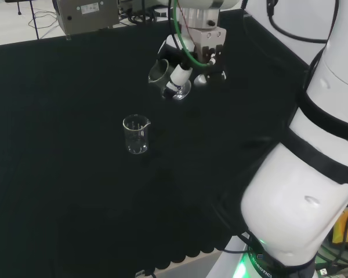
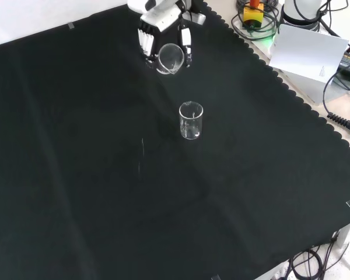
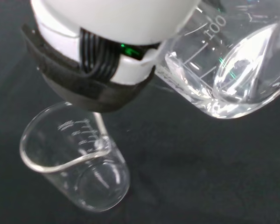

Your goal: Pour the water from the handheld beaker into the one on the table.

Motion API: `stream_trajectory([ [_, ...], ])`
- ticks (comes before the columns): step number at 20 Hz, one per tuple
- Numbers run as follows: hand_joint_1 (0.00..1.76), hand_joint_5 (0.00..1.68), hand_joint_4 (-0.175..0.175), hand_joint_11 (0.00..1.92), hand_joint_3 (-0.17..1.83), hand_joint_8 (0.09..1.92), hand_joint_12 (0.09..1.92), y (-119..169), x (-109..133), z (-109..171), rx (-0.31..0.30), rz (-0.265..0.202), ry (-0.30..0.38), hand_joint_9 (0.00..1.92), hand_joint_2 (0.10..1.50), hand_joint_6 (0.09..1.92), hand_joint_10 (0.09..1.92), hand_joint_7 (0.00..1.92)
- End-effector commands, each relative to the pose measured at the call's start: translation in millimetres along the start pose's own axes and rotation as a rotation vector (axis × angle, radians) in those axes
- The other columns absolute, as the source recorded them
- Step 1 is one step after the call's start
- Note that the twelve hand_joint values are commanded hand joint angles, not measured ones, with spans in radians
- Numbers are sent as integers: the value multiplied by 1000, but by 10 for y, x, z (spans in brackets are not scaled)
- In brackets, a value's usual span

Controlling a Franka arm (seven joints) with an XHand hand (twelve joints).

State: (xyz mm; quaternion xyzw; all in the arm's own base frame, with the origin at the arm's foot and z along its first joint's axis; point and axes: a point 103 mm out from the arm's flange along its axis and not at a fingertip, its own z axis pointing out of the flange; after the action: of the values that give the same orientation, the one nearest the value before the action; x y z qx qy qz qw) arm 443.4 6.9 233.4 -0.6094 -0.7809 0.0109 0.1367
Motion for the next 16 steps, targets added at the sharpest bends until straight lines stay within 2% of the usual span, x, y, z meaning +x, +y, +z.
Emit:
stream_trajectory([
  [1,1303,1162,-175,1192,823,892,793,-103,142,421,190,75,-112,1585,606,906,791,1221],
  [16,1303,1161,-175,1190,839,902,806,-78,154,466,279,169,-234,1587,598,914,810,1221],
])
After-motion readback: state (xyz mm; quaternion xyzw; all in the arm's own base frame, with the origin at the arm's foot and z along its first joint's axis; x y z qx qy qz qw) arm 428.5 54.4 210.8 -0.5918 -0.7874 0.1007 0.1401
